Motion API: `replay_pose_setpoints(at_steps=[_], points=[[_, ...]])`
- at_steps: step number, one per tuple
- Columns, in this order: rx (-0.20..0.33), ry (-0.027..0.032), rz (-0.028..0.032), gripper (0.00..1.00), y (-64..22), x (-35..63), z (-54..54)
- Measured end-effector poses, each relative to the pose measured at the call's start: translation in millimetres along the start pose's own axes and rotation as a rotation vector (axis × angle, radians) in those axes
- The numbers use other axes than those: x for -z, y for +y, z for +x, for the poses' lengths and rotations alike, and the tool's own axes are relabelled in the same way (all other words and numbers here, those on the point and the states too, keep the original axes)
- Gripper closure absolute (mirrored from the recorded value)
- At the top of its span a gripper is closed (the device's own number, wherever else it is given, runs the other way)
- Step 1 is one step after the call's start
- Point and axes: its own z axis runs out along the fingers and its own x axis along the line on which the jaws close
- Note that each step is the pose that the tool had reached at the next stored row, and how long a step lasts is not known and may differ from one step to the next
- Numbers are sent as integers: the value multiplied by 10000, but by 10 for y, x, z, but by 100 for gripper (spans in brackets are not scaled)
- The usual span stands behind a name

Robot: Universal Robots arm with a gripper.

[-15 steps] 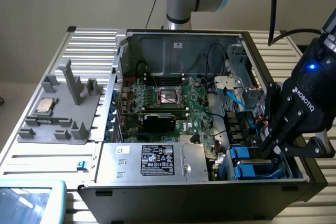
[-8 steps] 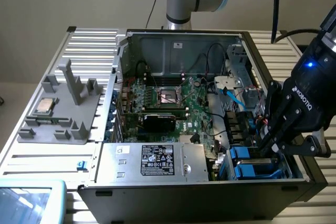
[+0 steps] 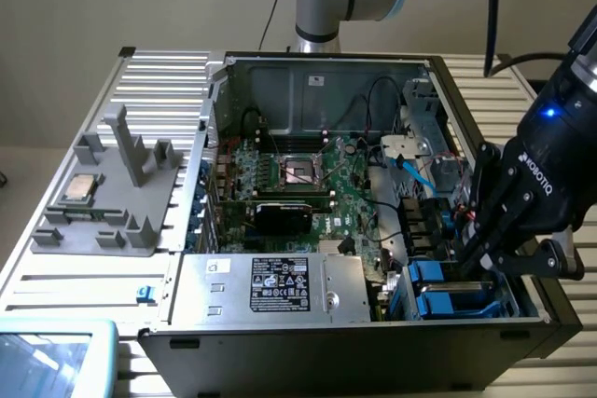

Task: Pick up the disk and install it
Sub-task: 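Insert the first disk wire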

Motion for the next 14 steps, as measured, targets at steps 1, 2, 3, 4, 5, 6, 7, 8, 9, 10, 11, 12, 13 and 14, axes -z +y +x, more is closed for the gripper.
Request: replay_pose_setpoints(at_steps=[1, 2, 3, 4, 5, 6, 7, 8, 9, 10, 11, 12, 13, 14], points=[[-84, 11, 37, 84, 0, 0, 0], [-166, 24, 73, 84, 0, 0, 0], [-255, 38, 113, 84, 0, 0, 0], [-340, 53, 154, 84, 0, 0, 0], [-423, 68, 191, 84, 0, 0, 0], [-465, 75, 198, 84, -1, 0, 0], [-465, 75, 199, 84, -1, 0, 0], [-465, 75, 199, 84, -1, 0, 0], [-465, 75, 207, 84, -1, 0, 0], [-472, 73, 237, 84, 1, -1, 0], [-497, 68, 296, 84, 1, 0, 0], [-506, 49, 439, 84, 1, -1, 0], [-509, 29, 599, 84, 1, -1, 0], [-517, 16, 760, 84, 2, -2, 0]])
